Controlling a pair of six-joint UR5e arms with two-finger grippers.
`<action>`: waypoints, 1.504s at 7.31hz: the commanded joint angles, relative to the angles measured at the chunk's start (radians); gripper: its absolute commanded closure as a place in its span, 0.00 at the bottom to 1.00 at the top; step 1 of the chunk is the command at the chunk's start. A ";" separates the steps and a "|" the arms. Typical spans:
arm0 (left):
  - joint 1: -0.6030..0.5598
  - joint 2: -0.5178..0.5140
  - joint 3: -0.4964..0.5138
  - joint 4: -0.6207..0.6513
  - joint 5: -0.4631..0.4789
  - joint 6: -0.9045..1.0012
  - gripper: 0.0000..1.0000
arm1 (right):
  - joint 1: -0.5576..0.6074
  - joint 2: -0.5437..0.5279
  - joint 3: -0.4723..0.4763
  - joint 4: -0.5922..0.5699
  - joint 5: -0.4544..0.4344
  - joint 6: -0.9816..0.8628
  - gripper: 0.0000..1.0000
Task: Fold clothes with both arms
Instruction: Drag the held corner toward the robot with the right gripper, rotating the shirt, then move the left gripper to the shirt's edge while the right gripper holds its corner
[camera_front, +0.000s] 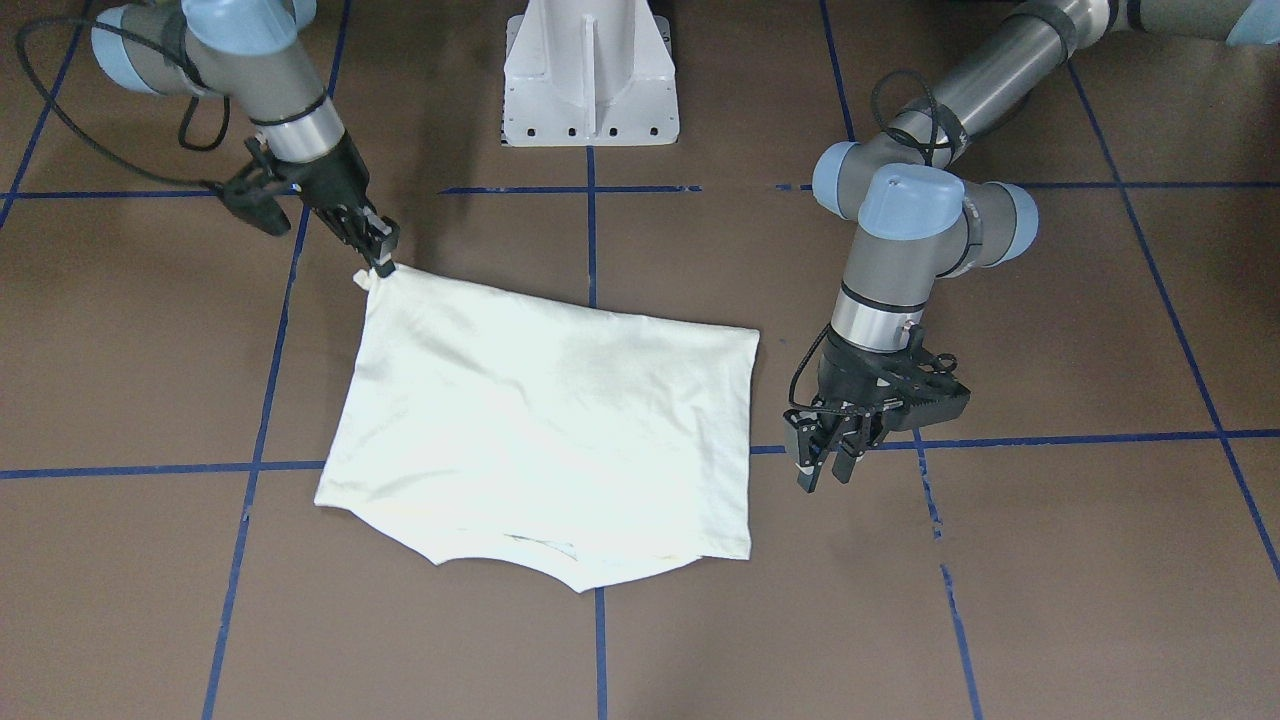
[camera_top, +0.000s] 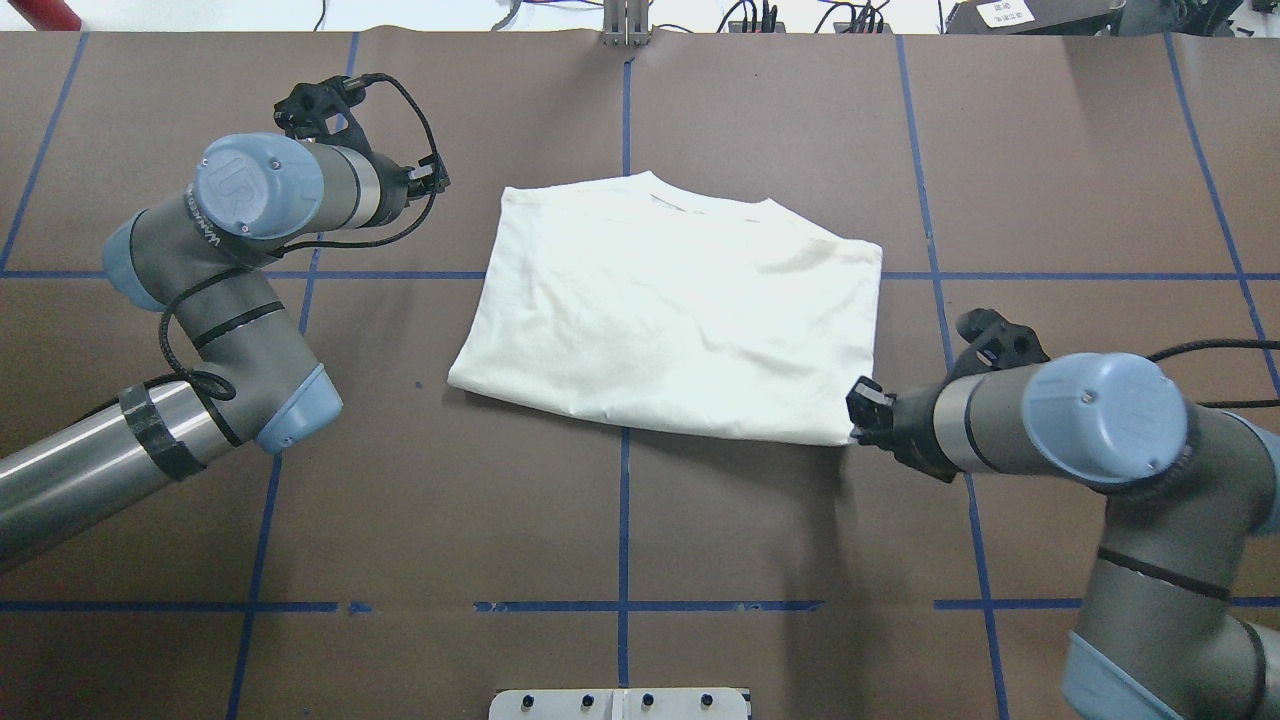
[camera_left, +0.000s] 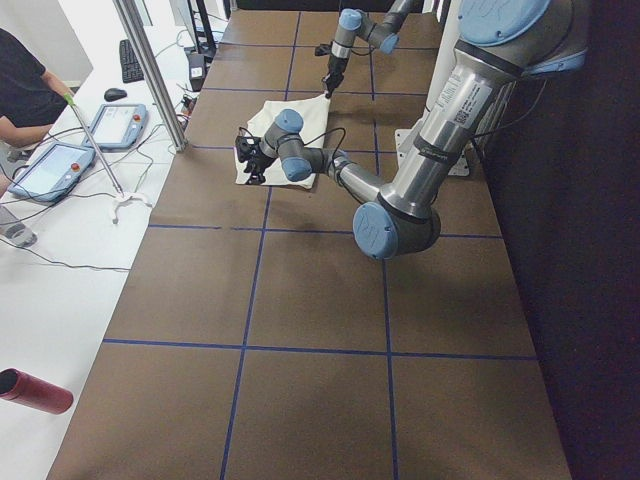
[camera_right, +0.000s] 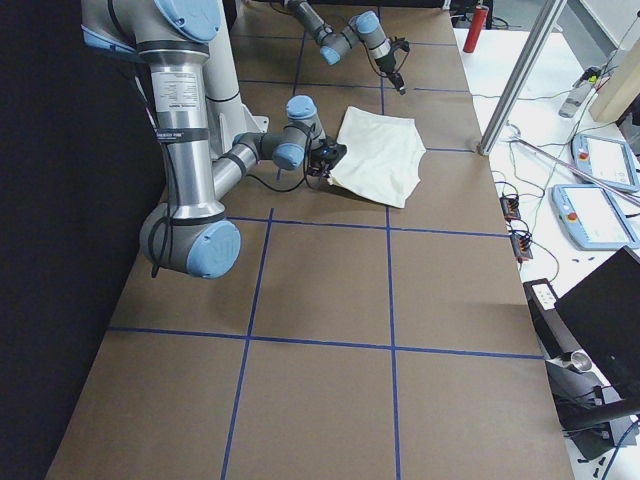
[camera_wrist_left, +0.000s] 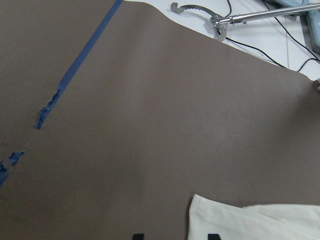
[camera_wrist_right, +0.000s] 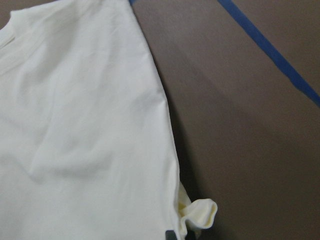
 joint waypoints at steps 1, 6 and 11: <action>0.013 0.045 -0.120 0.005 -0.089 -0.004 0.47 | -0.203 -0.085 0.139 -0.002 0.060 0.179 1.00; 0.096 0.091 -0.234 0.018 -0.374 -0.137 0.31 | -0.114 -0.078 0.144 0.000 0.036 0.173 0.00; 0.237 0.080 -0.174 0.113 -0.182 -0.168 0.40 | 0.042 0.017 0.055 -0.002 0.034 0.019 0.00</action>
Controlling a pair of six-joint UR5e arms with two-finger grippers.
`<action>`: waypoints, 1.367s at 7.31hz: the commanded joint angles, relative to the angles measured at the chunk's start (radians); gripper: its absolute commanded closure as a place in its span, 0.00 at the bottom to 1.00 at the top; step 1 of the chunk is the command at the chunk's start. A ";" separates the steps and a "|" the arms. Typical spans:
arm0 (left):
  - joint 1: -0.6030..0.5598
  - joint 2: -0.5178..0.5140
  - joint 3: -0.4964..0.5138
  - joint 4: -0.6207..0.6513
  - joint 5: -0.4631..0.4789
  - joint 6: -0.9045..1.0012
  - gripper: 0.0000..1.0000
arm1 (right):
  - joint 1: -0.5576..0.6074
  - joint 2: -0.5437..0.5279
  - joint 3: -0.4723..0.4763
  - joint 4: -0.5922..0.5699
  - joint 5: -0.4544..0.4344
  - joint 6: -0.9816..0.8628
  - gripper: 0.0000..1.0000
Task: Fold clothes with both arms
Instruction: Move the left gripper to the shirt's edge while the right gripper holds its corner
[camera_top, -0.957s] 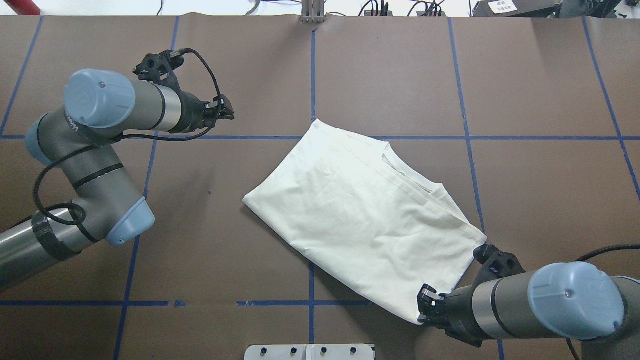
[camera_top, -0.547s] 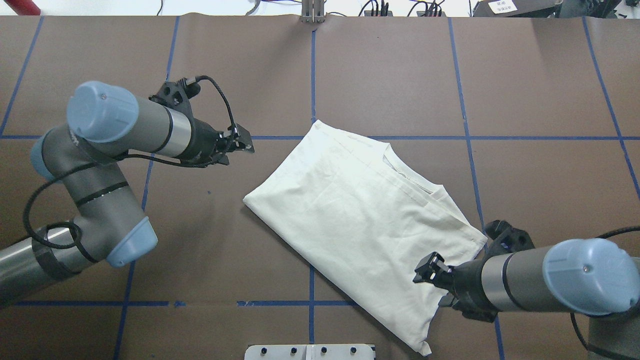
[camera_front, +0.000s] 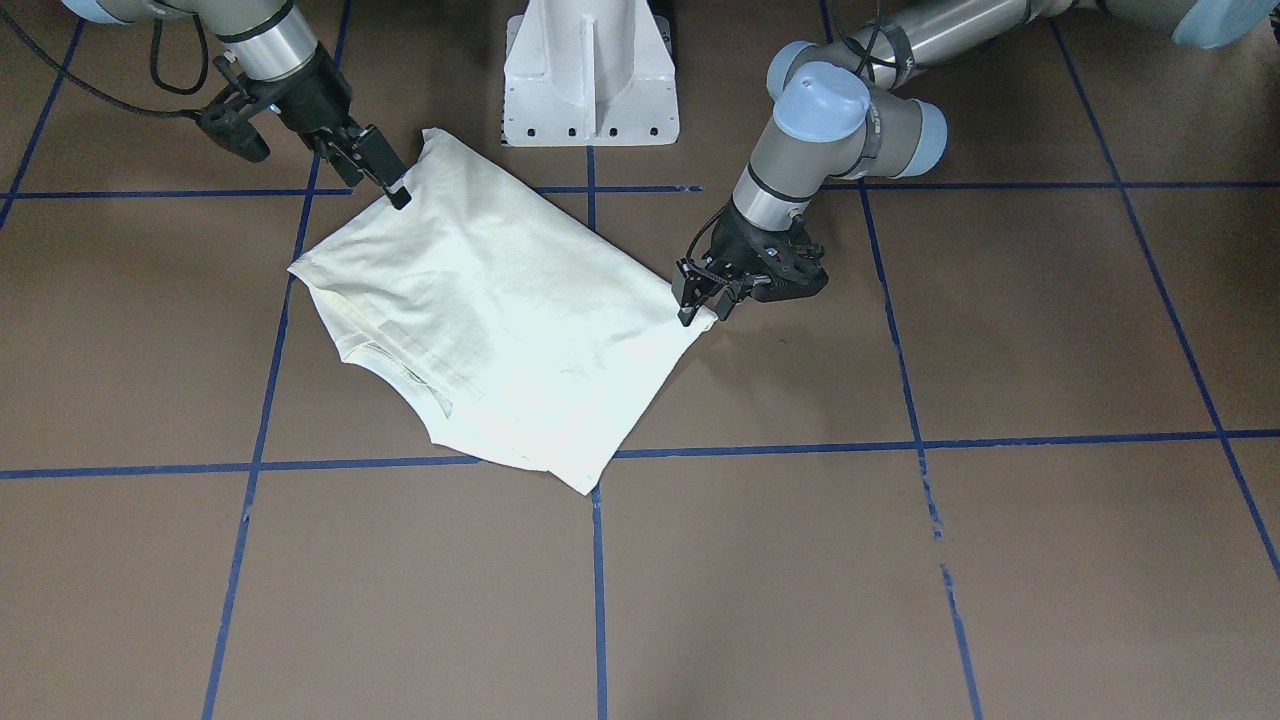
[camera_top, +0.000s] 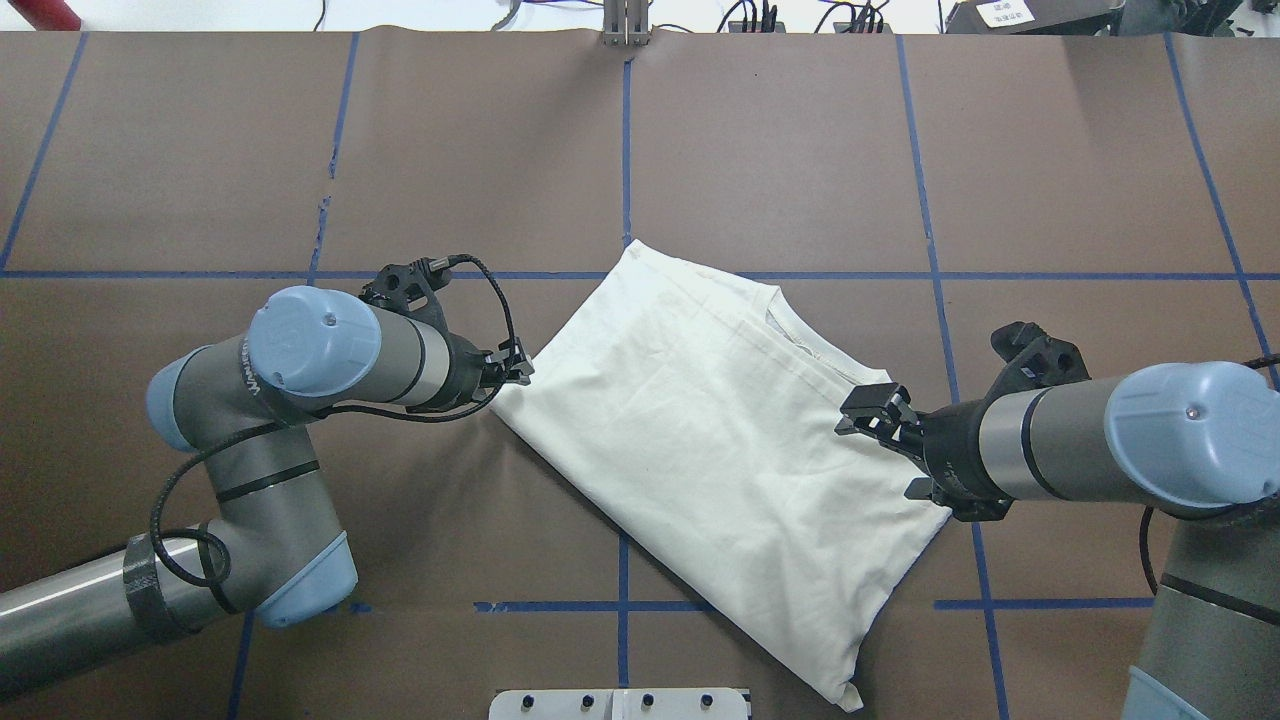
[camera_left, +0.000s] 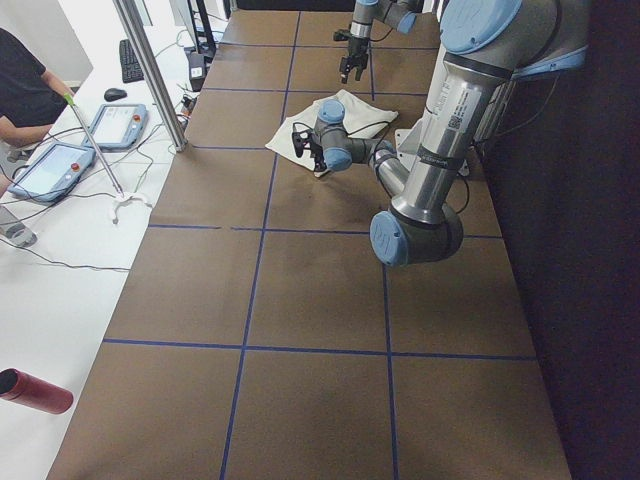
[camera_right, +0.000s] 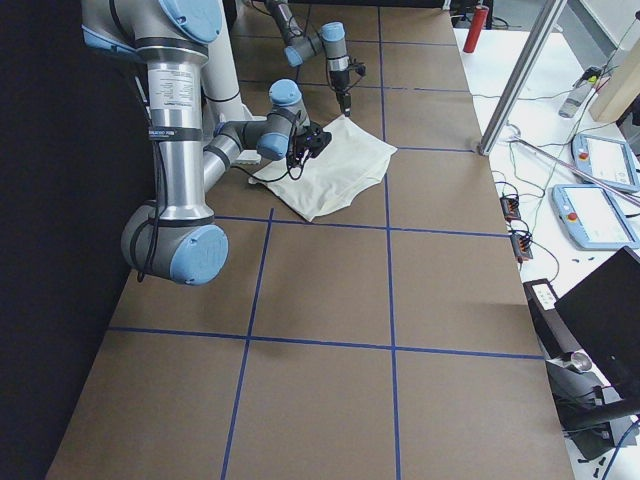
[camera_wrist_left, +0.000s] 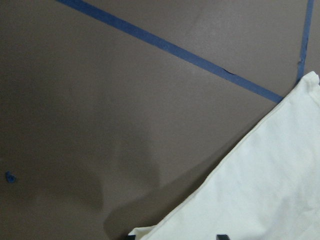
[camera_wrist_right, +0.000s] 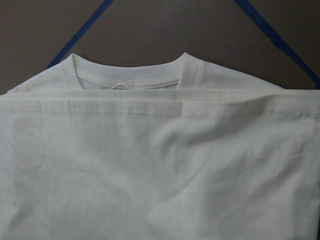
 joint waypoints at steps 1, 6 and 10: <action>0.005 -0.001 0.026 0.004 0.008 0.002 0.42 | 0.015 0.030 -0.017 -0.001 0.000 -0.006 0.00; 0.005 -0.010 0.045 0.004 0.008 0.000 1.00 | 0.015 0.031 -0.022 -0.001 0.000 -0.006 0.00; -0.139 -0.043 0.101 -0.004 0.029 0.198 1.00 | 0.016 0.034 -0.022 -0.001 -0.002 -0.006 0.00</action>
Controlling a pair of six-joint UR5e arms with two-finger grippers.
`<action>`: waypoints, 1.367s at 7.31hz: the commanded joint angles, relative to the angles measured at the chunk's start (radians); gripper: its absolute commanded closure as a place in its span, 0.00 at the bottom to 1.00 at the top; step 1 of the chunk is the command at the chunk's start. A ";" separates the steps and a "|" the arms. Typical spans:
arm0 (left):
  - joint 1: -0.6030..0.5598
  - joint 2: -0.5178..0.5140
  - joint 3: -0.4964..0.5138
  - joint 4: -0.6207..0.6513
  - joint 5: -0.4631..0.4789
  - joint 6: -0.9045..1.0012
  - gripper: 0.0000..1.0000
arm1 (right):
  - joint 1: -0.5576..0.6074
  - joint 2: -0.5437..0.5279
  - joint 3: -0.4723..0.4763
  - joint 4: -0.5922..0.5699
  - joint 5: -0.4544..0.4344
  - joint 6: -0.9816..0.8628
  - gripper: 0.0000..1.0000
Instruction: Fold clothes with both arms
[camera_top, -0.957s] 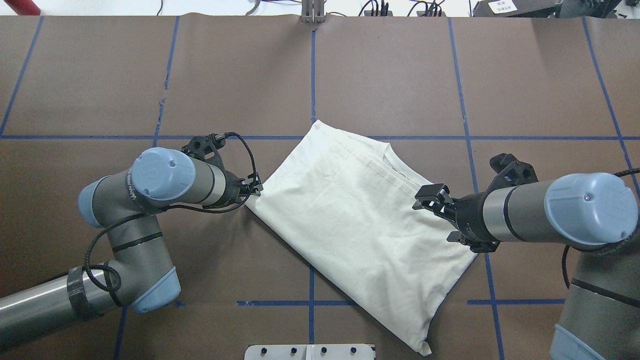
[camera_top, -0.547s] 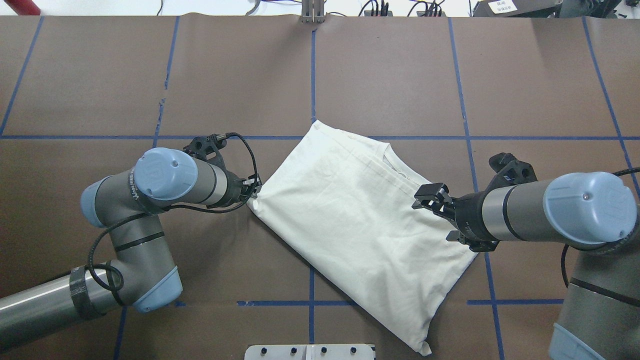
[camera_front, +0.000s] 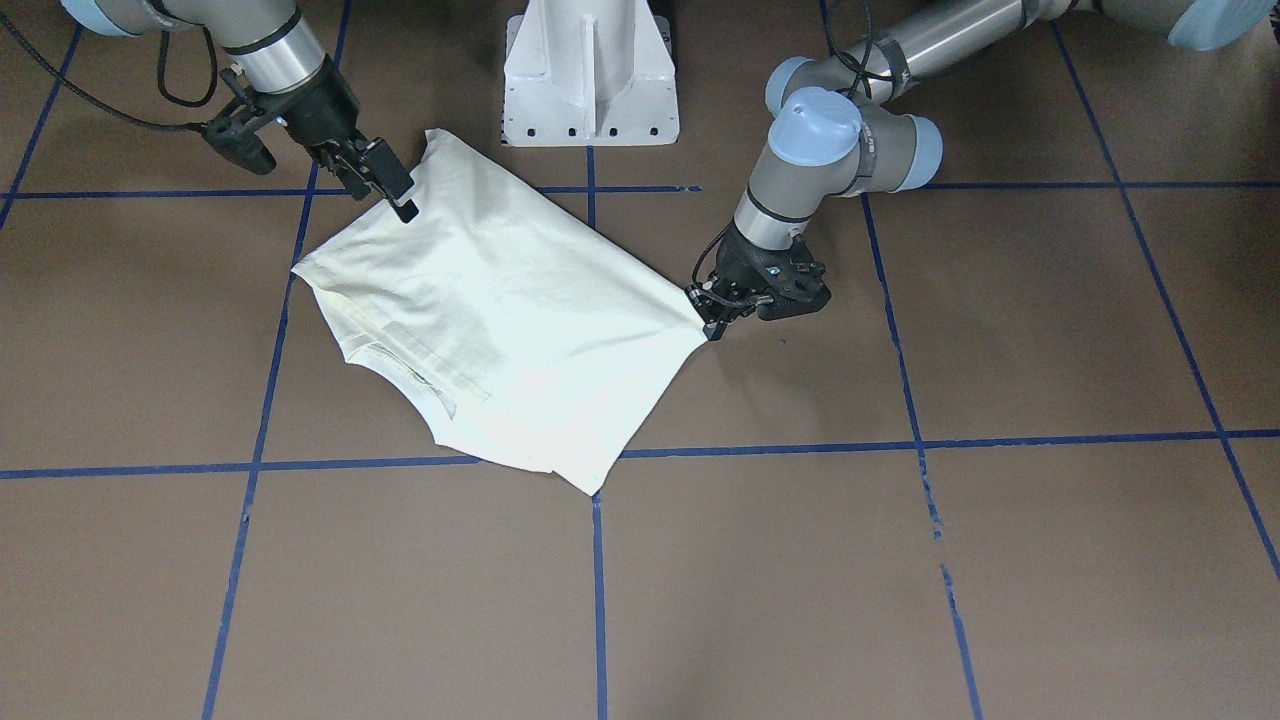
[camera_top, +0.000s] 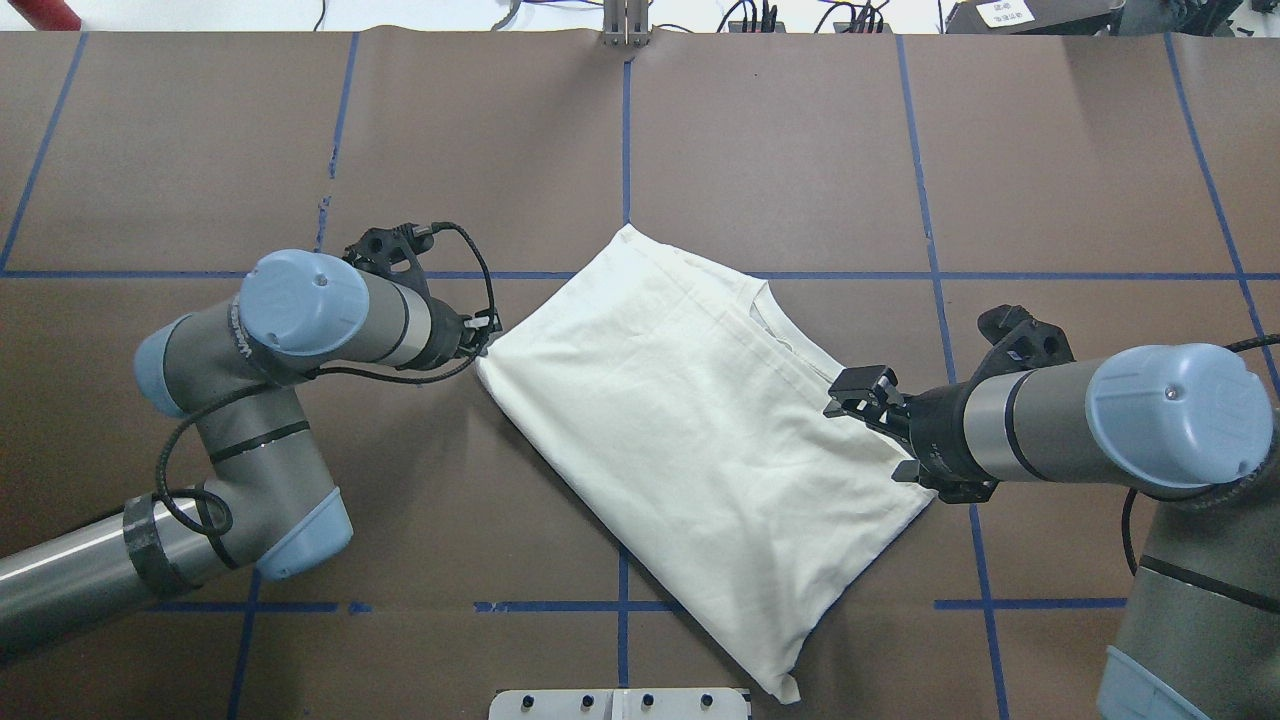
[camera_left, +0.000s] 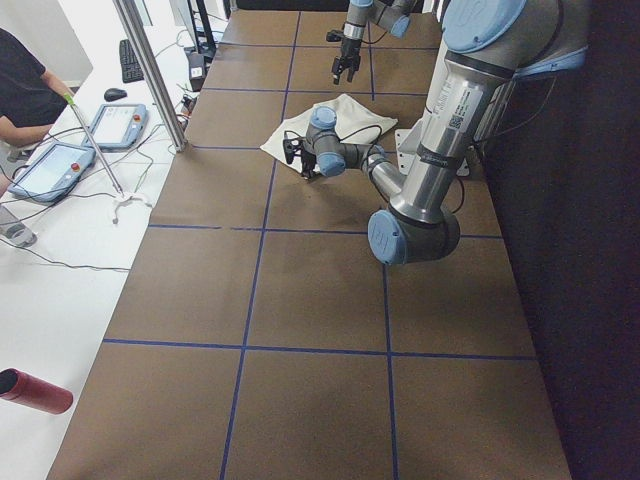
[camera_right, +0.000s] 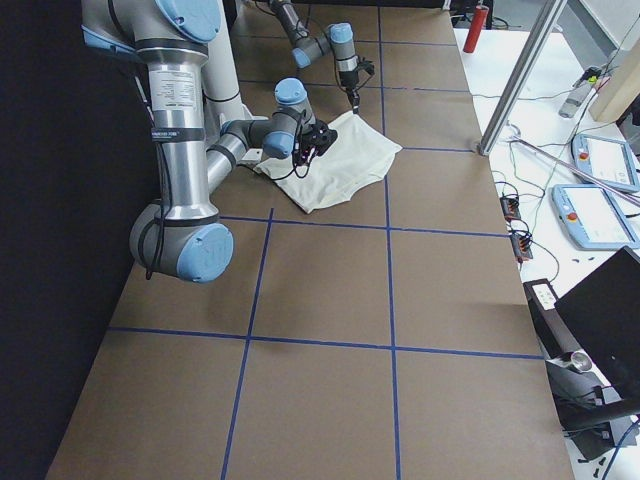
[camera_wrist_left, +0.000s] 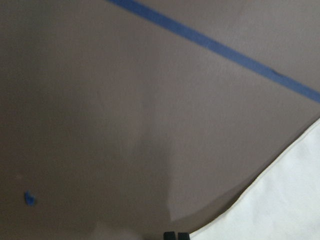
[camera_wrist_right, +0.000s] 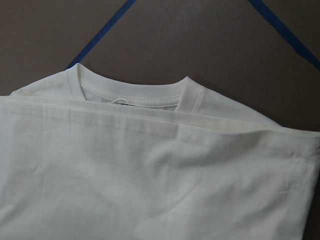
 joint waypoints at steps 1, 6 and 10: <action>-0.096 -0.112 0.155 -0.015 0.032 0.085 1.00 | 0.013 0.020 -0.008 0.000 -0.008 0.000 0.00; -0.201 -0.457 0.664 -0.256 0.090 0.087 0.52 | -0.013 0.149 -0.061 0.005 -0.120 0.014 0.00; -0.193 -0.180 0.186 -0.210 -0.071 0.031 0.37 | -0.140 0.296 -0.184 -0.160 -0.222 0.017 0.02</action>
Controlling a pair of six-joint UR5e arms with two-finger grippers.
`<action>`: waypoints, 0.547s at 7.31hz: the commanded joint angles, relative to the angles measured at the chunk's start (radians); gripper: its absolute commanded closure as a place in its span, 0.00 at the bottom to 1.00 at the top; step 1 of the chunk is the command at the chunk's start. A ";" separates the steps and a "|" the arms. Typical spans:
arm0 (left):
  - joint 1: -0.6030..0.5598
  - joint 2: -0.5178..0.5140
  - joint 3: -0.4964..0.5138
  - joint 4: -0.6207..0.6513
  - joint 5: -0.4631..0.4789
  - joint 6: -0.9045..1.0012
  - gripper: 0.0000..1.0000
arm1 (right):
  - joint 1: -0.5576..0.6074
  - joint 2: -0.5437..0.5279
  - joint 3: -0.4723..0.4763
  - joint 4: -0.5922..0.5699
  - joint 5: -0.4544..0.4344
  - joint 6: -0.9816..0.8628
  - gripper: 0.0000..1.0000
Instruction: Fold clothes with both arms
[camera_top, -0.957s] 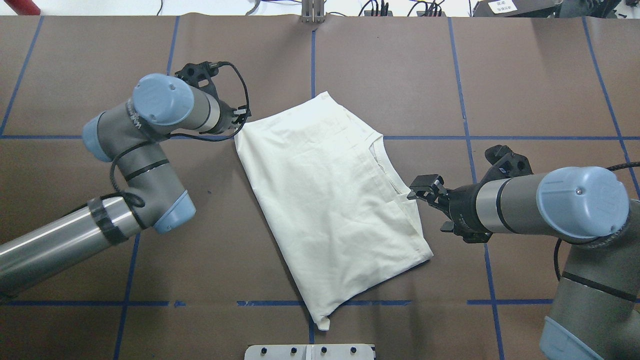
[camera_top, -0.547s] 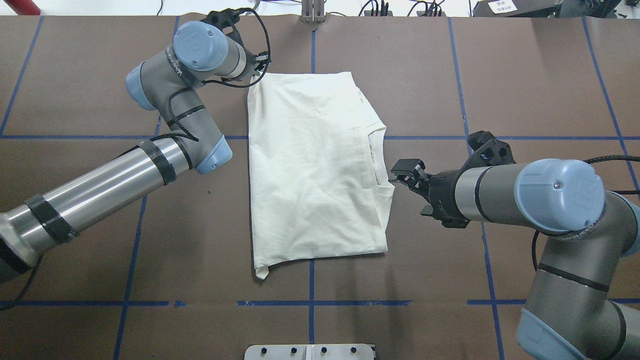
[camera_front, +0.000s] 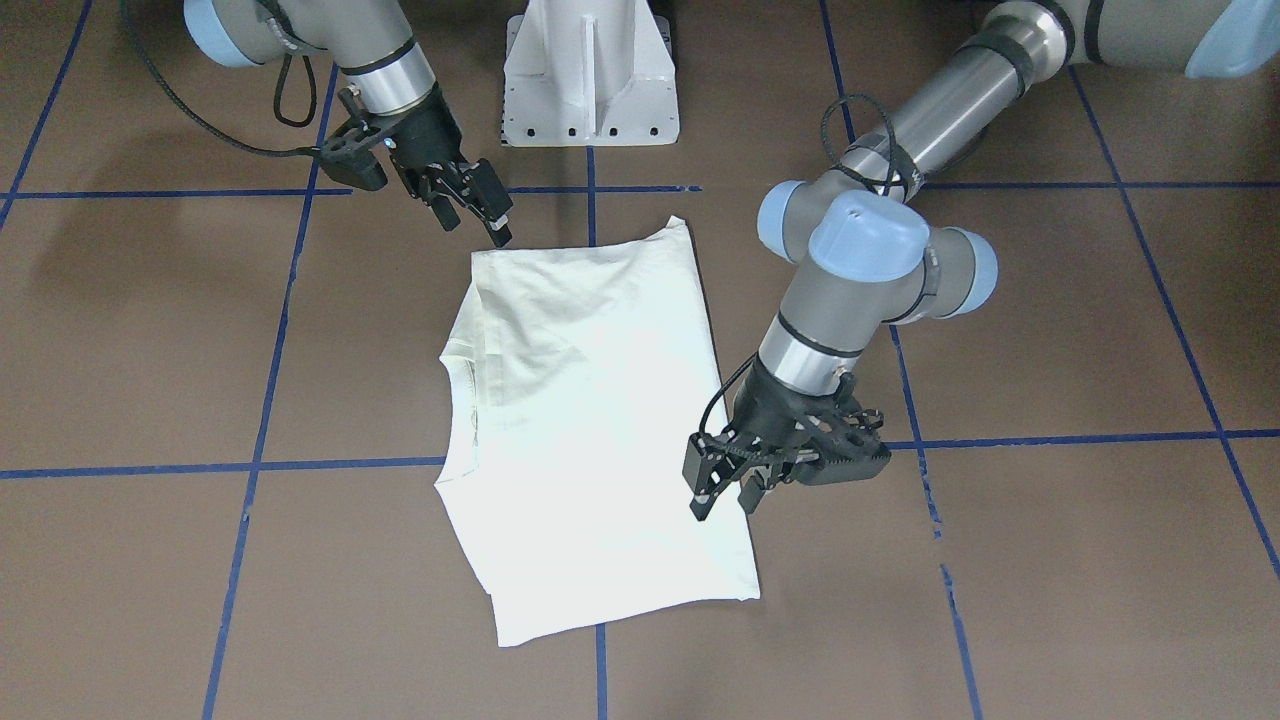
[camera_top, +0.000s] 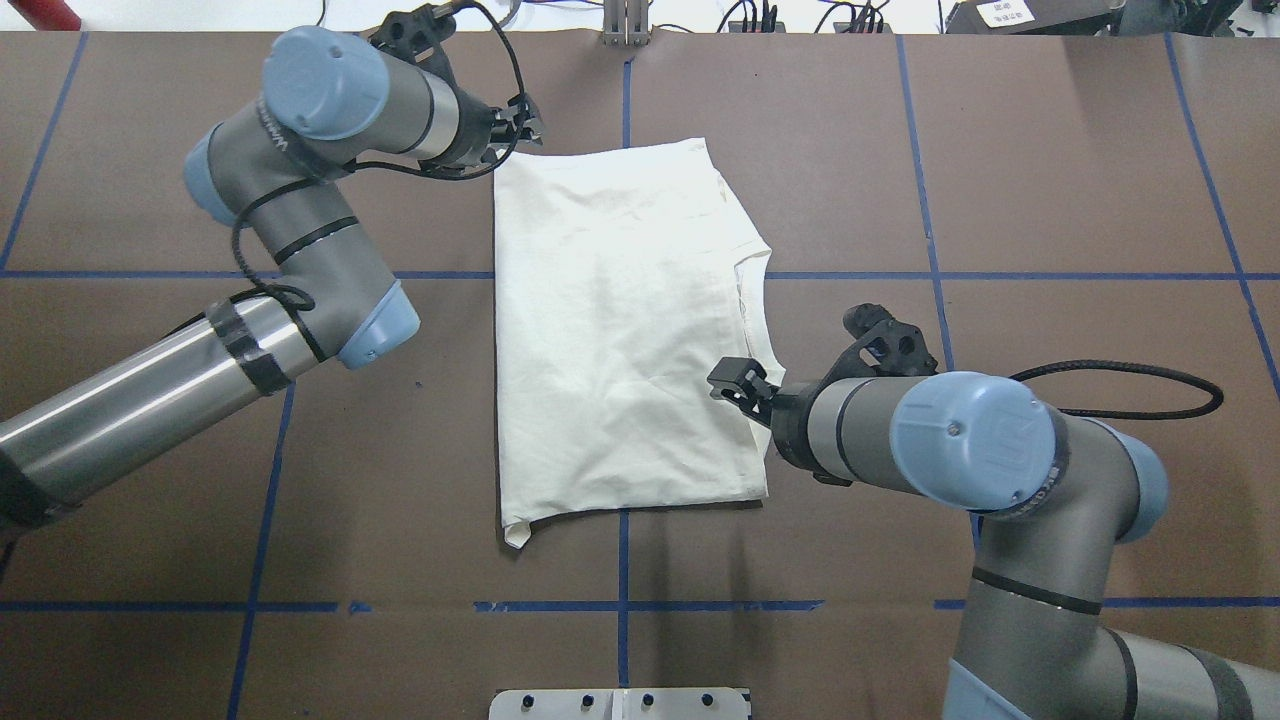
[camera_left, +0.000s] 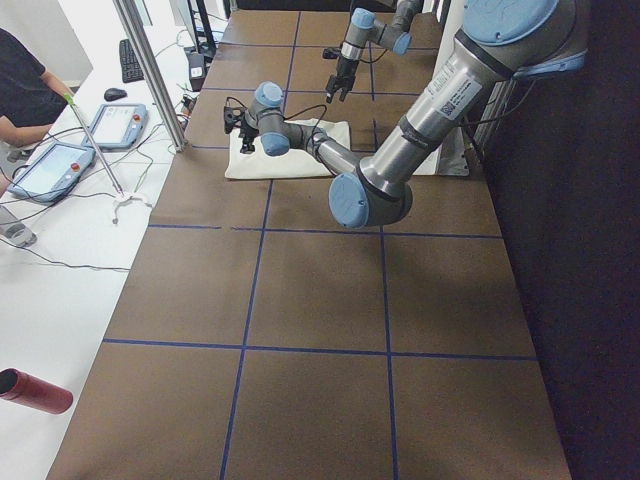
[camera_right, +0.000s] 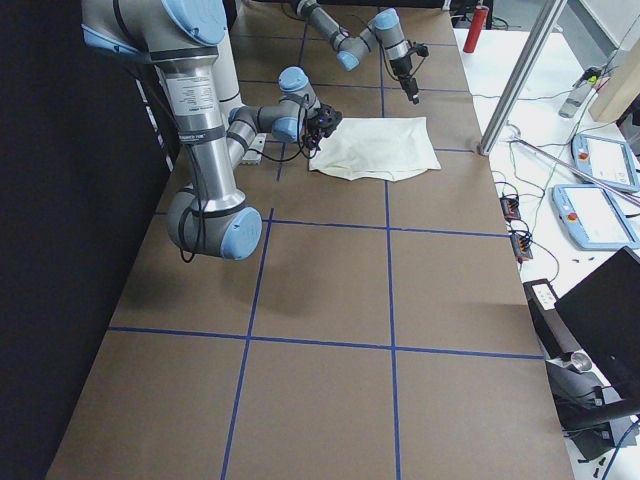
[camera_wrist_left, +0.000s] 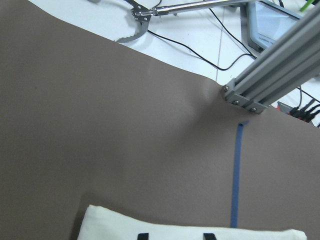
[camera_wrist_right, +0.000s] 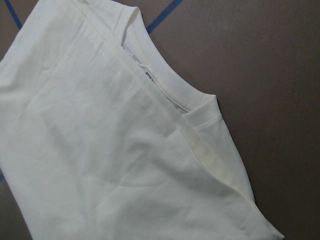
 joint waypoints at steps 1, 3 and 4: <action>0.004 0.079 -0.104 0.003 -0.026 -0.014 0.37 | -0.053 0.070 -0.077 -0.091 -0.064 0.001 0.08; 0.004 0.080 -0.104 0.003 -0.026 -0.014 0.37 | -0.058 0.104 -0.136 -0.092 -0.075 0.012 0.19; 0.005 0.080 -0.106 0.003 -0.026 -0.014 0.37 | -0.065 0.104 -0.165 -0.092 -0.075 0.012 0.21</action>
